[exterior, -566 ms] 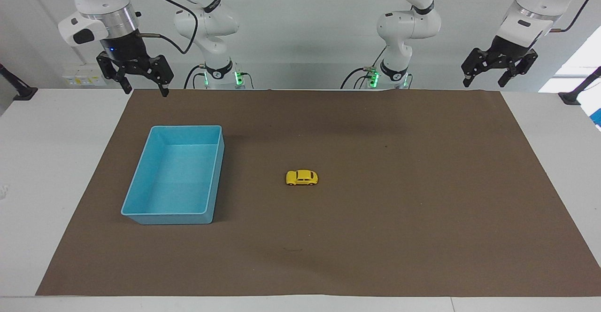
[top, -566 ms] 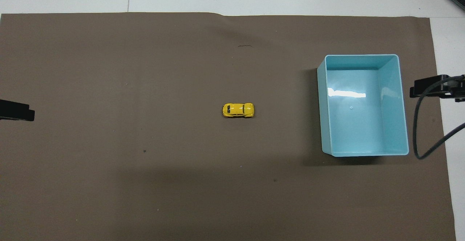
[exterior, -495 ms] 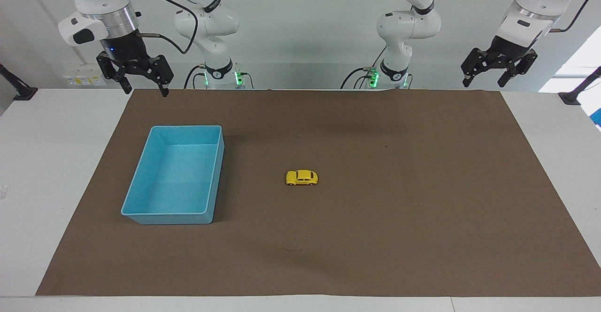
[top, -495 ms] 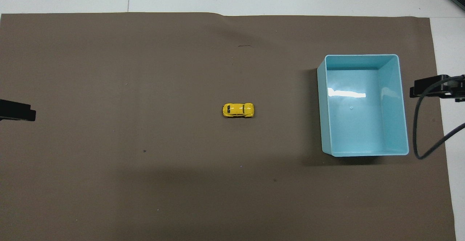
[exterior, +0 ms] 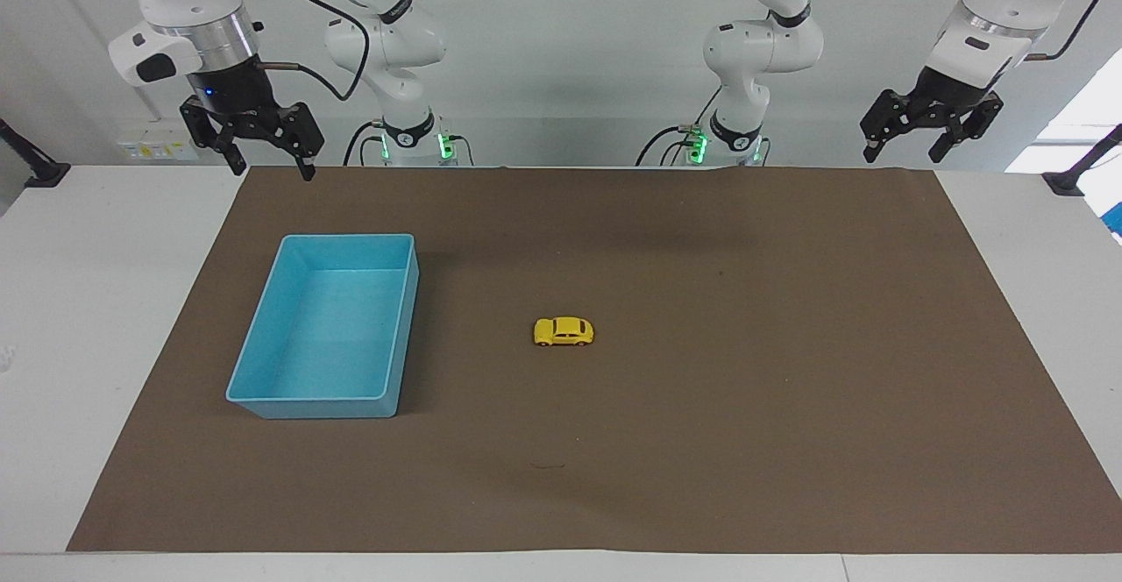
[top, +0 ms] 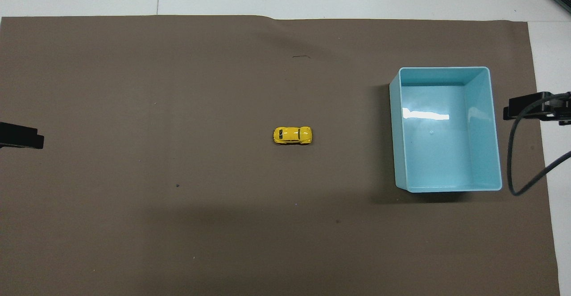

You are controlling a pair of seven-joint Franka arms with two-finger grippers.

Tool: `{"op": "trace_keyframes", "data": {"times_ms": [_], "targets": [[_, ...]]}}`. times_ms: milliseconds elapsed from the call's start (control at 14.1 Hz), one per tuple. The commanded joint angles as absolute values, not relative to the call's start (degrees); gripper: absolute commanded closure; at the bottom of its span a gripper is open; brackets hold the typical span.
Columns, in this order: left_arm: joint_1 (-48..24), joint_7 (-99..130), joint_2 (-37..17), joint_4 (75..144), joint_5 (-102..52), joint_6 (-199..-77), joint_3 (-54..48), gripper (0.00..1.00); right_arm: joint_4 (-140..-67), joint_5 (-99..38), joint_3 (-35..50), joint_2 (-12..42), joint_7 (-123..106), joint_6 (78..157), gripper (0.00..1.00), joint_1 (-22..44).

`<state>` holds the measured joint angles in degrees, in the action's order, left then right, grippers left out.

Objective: Wind up and store yellow beetle car

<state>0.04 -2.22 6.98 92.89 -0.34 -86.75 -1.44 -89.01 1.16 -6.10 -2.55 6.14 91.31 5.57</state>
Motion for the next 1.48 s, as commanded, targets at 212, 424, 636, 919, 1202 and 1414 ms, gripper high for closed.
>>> {"op": "trace_keyframes", "data": {"times_ms": [212,424,636,919,1202,1414], "targets": [[-1.0,0.6,7.6,92.5,-0.9,-85.3,-0.6,0.0,-89.6,0.5,-6.2,-3.3,4.4,91.8,0.0,5.0],[-1.0,11.0,7.6,92.5,-1.1,-85.3,-0.8,0.0,-89.6,0.5,-6.2,-3.3,4.4,91.8,0.0,4.7],[-1.2,27.1,7.6,92.6,-1.1,-84.5,-1.1,0.0,-89.6,0.5,-6.2,-3.3,4.4,91.8,0.0,4.7],[-1.3,43.6,7.7,93.0,-1.5,-85.1,-1.1,0.0,-89.6,0.5,-6.2,-3.3,4.4,91.8,0.0,4.7],[-1.2,57.7,7.6,92.6,-1.5,-85.7,-1.1,0.0,-89.6,0.5,-6.2,-3.3,4.4,91.8,0.0,4.7],[-1.3,65.3,7.6,92.7,-1.6,-85.7,-1.1,0.0,-89.6,0.5,-6.2,-3.3,4.4,91.8,0.0,4.7]]}}
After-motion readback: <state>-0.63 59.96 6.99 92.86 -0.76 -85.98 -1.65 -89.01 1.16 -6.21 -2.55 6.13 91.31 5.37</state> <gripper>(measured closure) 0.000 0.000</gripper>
